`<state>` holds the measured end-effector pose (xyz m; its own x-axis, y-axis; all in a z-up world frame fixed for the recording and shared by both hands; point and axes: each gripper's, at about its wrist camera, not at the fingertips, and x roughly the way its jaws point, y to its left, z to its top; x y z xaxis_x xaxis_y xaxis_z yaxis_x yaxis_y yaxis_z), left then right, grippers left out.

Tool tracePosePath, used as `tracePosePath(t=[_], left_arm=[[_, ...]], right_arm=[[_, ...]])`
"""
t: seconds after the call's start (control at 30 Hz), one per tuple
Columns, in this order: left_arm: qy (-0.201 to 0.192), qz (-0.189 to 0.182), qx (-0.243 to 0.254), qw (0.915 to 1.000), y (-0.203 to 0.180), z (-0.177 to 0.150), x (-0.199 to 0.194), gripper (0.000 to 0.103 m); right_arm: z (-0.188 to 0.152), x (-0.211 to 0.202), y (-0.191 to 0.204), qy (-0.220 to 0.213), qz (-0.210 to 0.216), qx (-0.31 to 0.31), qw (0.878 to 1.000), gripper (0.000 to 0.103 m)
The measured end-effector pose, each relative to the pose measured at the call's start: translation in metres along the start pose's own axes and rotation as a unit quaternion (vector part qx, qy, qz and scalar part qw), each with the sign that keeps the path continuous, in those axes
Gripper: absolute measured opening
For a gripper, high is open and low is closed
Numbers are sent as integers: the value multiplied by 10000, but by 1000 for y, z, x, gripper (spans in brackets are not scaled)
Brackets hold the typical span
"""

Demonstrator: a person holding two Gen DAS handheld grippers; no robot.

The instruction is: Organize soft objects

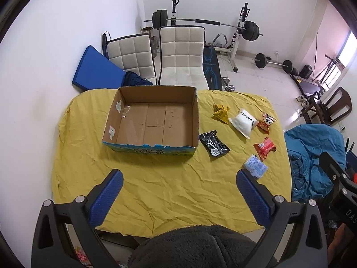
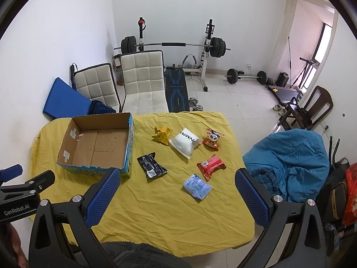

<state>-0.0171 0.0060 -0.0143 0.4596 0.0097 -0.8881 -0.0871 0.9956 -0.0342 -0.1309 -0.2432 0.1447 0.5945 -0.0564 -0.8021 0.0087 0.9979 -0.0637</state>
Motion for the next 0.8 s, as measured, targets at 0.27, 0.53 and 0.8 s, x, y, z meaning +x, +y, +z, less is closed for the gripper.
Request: tracePosePath(t=[0.27, 0.53, 0.8], left_arm=[[-117, 29, 12, 9999, 0, 1, -5, 103], [-178, 54, 20, 9998, -2, 3, -9, 103], [-262, 76, 27, 9996, -1, 5, -13, 103]], right_arm=[[4, -5, 3, -24, 40, 1, 10000, 103], [8, -7, 4, -41, 53, 4, 10000, 103], [16, -9, 7, -67, 89, 11, 9999, 103]])
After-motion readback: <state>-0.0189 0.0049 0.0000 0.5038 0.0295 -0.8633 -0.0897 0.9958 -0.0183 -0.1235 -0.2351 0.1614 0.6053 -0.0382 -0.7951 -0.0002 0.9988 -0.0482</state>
